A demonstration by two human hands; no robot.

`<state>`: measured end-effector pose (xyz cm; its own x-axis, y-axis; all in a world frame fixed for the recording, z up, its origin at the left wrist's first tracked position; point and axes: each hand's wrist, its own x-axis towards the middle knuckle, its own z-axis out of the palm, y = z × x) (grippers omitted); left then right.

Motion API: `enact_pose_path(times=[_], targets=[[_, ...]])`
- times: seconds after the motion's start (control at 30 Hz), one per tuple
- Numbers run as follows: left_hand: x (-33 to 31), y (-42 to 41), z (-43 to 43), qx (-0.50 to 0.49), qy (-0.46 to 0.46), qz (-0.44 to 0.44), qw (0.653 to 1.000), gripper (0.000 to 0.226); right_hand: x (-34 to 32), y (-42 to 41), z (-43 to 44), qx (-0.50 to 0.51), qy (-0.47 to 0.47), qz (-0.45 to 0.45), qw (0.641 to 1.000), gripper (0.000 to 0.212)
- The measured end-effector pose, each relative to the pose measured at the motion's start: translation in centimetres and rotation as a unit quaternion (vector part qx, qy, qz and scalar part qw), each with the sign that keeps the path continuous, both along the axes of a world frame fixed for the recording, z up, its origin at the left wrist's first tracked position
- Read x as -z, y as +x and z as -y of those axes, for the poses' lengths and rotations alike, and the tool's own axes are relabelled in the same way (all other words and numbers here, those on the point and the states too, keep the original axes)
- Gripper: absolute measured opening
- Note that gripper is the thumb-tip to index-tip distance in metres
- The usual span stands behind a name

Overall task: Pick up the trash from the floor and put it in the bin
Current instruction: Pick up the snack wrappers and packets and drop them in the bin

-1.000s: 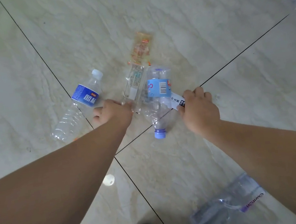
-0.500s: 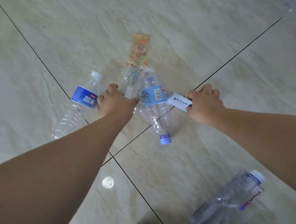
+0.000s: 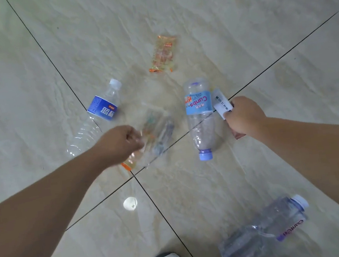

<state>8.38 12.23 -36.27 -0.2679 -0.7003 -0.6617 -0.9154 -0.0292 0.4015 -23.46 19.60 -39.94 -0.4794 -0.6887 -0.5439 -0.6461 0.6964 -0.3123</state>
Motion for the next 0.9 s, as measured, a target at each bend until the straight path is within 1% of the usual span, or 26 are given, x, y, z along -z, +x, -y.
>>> enact_pose_path(times=[0.07, 0.1, 0.13, 0.2, 0.23, 0.27, 0.33, 0.37, 0.4, 0.47, 0.5, 0.57, 0.67, 0.77, 0.8, 0.9], targets=[[1.1, 0.5, -1.7, 0.054, -0.038, 0.092, 0.994, 0.032, 0.1, -0.6, 0.8, 0.018, -0.008, 0.01, 1.0, 0.011], [1.7, 0.6, -2.4, 0.05, -0.059, 0.126, 0.989, 0.041, 0.1, -0.8, 1.1, 0.026, -0.007, 0.022, 0.999, 0.013], [2.1, 0.5, -3.1, 0.029, -0.076, 0.137, 0.987, 0.048, 0.1, -1.0, 1.4, 0.034, -0.002, 0.035, 0.999, 0.013], [2.9, 0.0, -3.7, -0.039, -0.081, 0.112, 0.99, 0.055, 0.3, -1.0, 1.6, 0.041, 0.004, 0.048, 0.998, 0.011], [3.2, -0.4, -3.8, -0.071, -0.074, 0.102, 0.989, 0.053, 0.5, -1.0, 1.7, 0.041, 0.003, 0.049, 0.998, 0.011], [3.2, -0.7, -3.7, -0.085, -0.063, 0.103, 0.989, 0.045, 0.5, -0.9, 1.7, 0.04, 0.0, 0.049, 0.998, 0.01], [2.8, -1.5, -2.6, -0.084, -0.045, 0.095, 0.991, 0.026, 0.4, -0.9, 1.7, 0.04, -0.012, 0.046, 0.998, 0.008], [2.3, -2.1, -1.7, -0.101, -0.042, 0.062, 0.992, 0.021, 0.3, -0.9, 1.7, 0.046, -0.022, 0.044, 0.998, 0.008], [1.7, -2.9, -0.4, -0.135, -0.038, 0.009, 0.99, 0.021, 0.1, -1.1, 1.6, 0.058, -0.035, 0.045, 0.997, 0.008], [0.5, -4.9, 2.7, -0.216, -0.03, -0.103, 0.97, 0.022, -0.3, -1.4, 1.5, 0.098, -0.076, 0.055, 0.991, 0.011], [0.2, -6.2, 4.5, -0.233, -0.032, -0.136, 0.962, 0.02, -0.7, -1.6, 1.5, 0.121, -0.098, 0.063, 0.986, 0.012], [0.1, -9.0, 8.0, -0.223, -0.041, -0.167, 0.959, 0.017, -1.4, -1.8, 1.7, 0.15, -0.126, 0.066, 0.978, 0.01], [1.3, -12.5, 12.0, -0.195, -0.058, -0.154, 0.967, 0.019, -2.3, -2.2, 1.8, 0.181, -0.148, 0.077, 0.969, 0.017], [3.2, -14.3, 13.9, -0.18, -0.086, -0.076, 0.977, 0.032, -2.7, -2.3, 1.4, 0.19, -0.147, 0.094, 0.966, 0.017], [3.5, -14.6, 13.9, -0.173, -0.103, -0.052, 0.978, 0.034, -2.7, -2.4, 1.1, 0.197, -0.145, 0.099, 0.964, 0.016], [4.3, -15.3, 13.4, -0.157, -0.123, -0.046, 0.979, 0.031, -2.6, -2.5, 0.1, 0.22, -0.14, 0.121, 0.958, 0.013]])
